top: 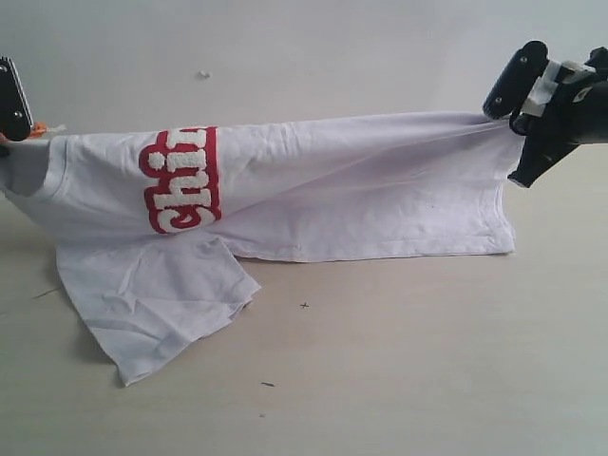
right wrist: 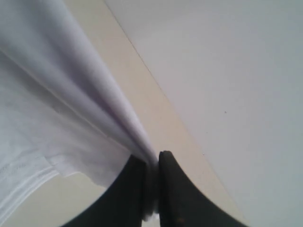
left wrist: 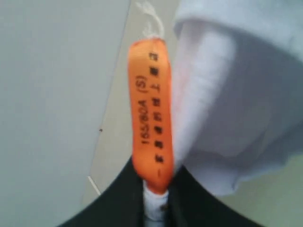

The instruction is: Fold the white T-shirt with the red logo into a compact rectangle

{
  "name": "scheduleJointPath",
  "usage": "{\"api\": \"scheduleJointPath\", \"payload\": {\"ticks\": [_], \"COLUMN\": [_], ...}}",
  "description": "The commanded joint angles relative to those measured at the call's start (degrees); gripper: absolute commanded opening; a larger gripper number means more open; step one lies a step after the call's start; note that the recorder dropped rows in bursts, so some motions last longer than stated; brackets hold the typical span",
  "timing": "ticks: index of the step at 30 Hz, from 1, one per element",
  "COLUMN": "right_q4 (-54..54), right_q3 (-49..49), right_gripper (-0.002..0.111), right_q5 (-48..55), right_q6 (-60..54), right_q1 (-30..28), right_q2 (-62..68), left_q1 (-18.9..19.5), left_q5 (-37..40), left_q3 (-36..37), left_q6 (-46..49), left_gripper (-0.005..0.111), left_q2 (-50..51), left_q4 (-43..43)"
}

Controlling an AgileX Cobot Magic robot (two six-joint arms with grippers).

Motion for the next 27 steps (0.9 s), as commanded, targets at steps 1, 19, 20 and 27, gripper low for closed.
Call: {"api": "scheduleJointPath", "payload": {"ticks": [1, 19, 20, 27], "right_q4": [-0.3, 21.8, 24.4, 33.3], "right_q3": [0.1, -5.1, -6.1, -10.1], "right_gripper": [0.0, 0.053, 0.053, 0.017], "right_q5": [-8.1, -20.0, -17.7, -1.0], "right_q6": [-0.6, 1.2, 1.2, 1.2], "right_q1": [-0.6, -0.6, -0.6, -0.6], "right_q2": [1.3, 1.3, 1.3, 1.6], "left_q1": [1.1, 2.3, 2.3, 2.0], "left_q5": [-6.1, -9.0, -8.5, -5.7], "left_q3": [-0.1, -0.1, -0.1, -0.1], "left_q6": [0.0, -8.2, -8.8, -31.0], "left_gripper": [0.033, 0.056, 0.056, 0.022], "left_q2": [1.2, 1.6, 1.6, 1.6], "left_q4": [0.5, 0.1, 0.1, 0.1]}}
